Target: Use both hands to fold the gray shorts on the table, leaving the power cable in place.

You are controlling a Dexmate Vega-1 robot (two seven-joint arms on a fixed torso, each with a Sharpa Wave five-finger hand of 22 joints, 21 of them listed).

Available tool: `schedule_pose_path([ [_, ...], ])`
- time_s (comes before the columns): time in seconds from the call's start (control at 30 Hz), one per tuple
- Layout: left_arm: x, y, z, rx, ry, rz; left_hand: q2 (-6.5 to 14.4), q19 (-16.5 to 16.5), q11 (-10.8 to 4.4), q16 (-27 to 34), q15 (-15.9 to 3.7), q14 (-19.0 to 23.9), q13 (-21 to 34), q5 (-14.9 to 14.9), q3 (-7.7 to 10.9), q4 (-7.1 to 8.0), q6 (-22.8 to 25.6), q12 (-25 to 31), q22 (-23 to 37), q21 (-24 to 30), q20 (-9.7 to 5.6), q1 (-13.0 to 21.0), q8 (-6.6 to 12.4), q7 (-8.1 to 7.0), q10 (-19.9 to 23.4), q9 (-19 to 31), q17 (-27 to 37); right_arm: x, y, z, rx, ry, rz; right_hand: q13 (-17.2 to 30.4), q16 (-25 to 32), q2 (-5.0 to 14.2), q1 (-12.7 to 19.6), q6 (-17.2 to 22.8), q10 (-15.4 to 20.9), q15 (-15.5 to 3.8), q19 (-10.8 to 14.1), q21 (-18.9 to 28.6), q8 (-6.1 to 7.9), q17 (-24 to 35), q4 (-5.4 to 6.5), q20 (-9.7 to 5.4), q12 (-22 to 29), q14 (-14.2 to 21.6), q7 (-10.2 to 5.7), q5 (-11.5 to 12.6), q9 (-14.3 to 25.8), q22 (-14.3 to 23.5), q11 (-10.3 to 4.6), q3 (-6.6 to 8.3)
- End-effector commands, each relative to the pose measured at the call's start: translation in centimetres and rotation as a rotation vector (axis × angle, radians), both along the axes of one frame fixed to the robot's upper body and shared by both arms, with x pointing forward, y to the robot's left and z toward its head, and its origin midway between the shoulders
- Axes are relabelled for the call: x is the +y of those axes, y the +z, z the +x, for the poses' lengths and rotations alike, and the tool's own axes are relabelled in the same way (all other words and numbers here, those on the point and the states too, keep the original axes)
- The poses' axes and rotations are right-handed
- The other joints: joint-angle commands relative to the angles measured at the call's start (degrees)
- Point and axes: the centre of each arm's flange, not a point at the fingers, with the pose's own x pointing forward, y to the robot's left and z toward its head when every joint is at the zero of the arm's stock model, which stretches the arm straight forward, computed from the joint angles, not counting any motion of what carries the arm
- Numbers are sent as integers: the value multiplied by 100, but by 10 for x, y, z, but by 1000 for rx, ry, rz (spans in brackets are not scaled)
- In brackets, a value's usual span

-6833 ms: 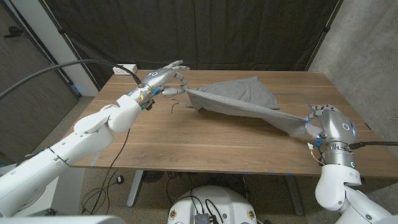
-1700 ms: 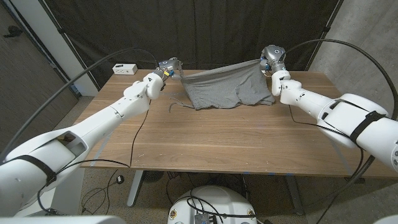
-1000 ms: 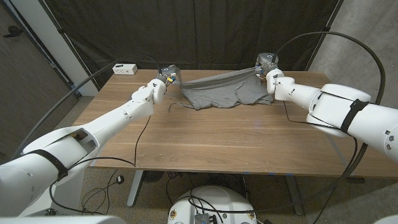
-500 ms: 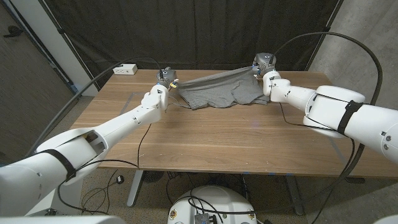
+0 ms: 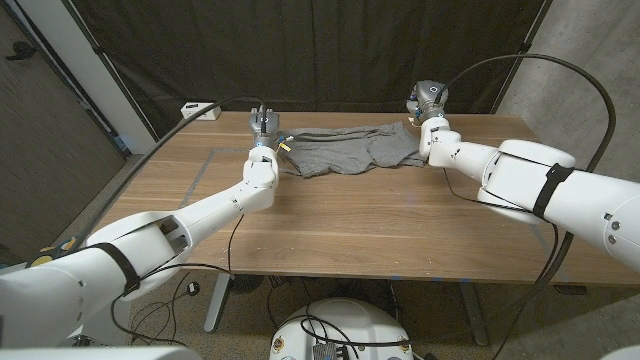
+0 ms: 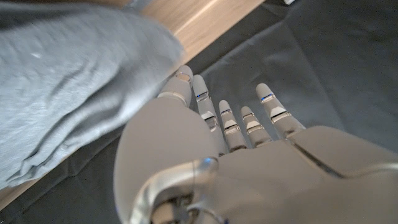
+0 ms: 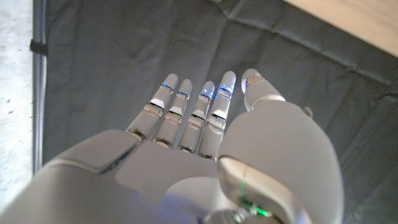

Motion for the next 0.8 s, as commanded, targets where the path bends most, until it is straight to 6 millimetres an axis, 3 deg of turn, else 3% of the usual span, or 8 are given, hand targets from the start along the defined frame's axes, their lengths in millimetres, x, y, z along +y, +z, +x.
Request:
schedule_pose_path([
  [0.03,-4,-5,-15,-126,127,16,-30,71,29,37,-12,126,27,-42,-13,-23,-143,36,13,60,-7,10,-136,-91,82,-63,-3,-5,-8,-25,-165,-2,-14,25,-3,33,-11,46,-6,-764,39,21,-18,17,-6,23,-1,47,-11,54,-1,19,-3,26],
  [0.17,-4,-5,-20,-117,95,19,-33,69,32,28,-20,137,28,-50,-13,-34,-169,29,12,65,-5,21,-175,-106,73,-87,-3,-6,-16,-38,-166,47,-3,26,-21,68,12,80,-7,-779,37,18,-11,14,-18,21,1,28,-3,75,0,20,1,55],
  [0.3,-7,-5,-28,-107,24,11,-60,87,2,54,-110,313,31,-98,-79,14,-387,62,12,96,-36,-76,-364,-220,184,-178,12,-9,-21,-47,-114,130,-4,27,-43,334,10,37,-54,-757,56,21,-54,42,33,-8,-9,0,31,102,1,20,61,177],
  [0.43,-8,-1,-35,-77,-71,-33,-92,72,-58,64,-197,521,38,-144,-186,142,-902,99,14,125,-61,-373,-654,-301,373,-317,31,-7,-28,-57,-39,183,-15,24,-141,465,-241,-293,-415,-633,22,-2,-216,54,148,16,-107,-153,27,-8,5,17,191,216],
  [0.53,-7,2,-40,-47,-129,-74,-46,-57,4,45,-139,519,42,-156,-250,281,-1121,84,15,91,1,-633,-715,-299,401,-393,53,-4,-31,-64,2,205,-22,20,-201,521,-420,-642,-650,-562,-27,-26,-339,58,210,51,-131,-267,10,-96,10,17,218,234],
  [0.57,-7,3,-41,-35,-148,-85,-35,-122,113,33,-116,505,43,-157,-296,366,-1220,55,13,74,45,-816,-724,-298,365,-451,62,-3,-34,-66,14,222,-29,18,-216,539,-495,-830,-737,-548,-36,-29,-390,61,232,51,-131,-296,0,-130,10,17,224,238],
  [0.8,-6,5,-43,45,-251,-140,-92,-303,183,3,26,427,48,-170,-423,516,-1751,-23,5,15,133,-1249,-773,-296,246,-630,73,6,-42,-78,51,288,-34,9,-304,629,-762,-1461,-1084,-436,-154,-76,-461,53,315,22,-143,-502,-78,-216,16,13,257,266],
])
